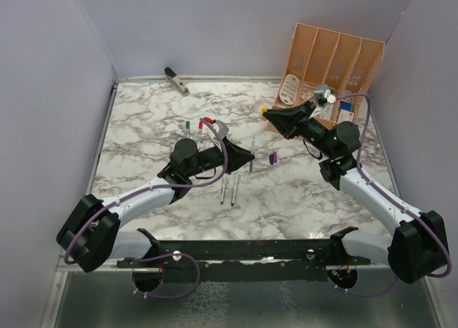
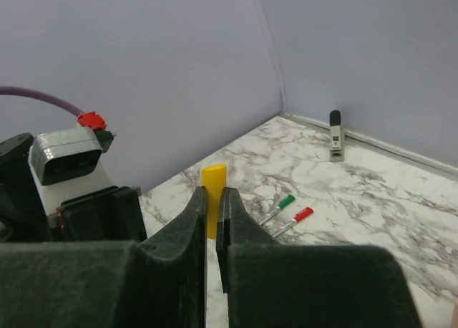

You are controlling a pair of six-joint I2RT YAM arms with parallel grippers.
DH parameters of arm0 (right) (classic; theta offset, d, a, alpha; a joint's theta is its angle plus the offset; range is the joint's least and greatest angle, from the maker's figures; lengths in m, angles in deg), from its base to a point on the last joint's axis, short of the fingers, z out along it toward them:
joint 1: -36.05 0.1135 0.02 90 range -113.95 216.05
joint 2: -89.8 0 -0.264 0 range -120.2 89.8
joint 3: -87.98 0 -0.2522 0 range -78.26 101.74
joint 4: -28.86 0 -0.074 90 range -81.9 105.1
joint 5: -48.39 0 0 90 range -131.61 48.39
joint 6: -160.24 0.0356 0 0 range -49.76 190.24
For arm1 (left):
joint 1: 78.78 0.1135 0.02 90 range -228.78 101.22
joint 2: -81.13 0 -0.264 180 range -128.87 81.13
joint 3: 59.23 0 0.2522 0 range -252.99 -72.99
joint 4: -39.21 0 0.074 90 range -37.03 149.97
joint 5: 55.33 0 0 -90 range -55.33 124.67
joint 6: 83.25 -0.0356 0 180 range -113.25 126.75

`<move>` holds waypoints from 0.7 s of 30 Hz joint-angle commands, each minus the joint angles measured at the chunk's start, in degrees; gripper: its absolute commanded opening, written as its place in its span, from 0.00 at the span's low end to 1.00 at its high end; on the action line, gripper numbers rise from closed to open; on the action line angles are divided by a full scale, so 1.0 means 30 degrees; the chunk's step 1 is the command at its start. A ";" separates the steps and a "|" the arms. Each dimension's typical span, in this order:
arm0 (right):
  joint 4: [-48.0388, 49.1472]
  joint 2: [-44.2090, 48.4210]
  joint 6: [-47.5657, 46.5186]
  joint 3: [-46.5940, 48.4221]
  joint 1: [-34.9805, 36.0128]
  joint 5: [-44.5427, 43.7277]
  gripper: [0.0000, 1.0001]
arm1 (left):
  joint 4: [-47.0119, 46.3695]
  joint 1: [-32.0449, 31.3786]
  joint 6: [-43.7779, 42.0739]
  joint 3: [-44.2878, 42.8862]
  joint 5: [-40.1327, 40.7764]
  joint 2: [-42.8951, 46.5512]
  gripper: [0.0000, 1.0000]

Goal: Insert the pens into the pen caps

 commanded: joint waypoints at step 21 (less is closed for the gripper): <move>0.9767 -0.1199 0.5089 -0.2363 0.0064 0.3205 0.01 | -0.2379 -0.0366 0.1381 -0.1164 -0.1257 -0.0827 0.00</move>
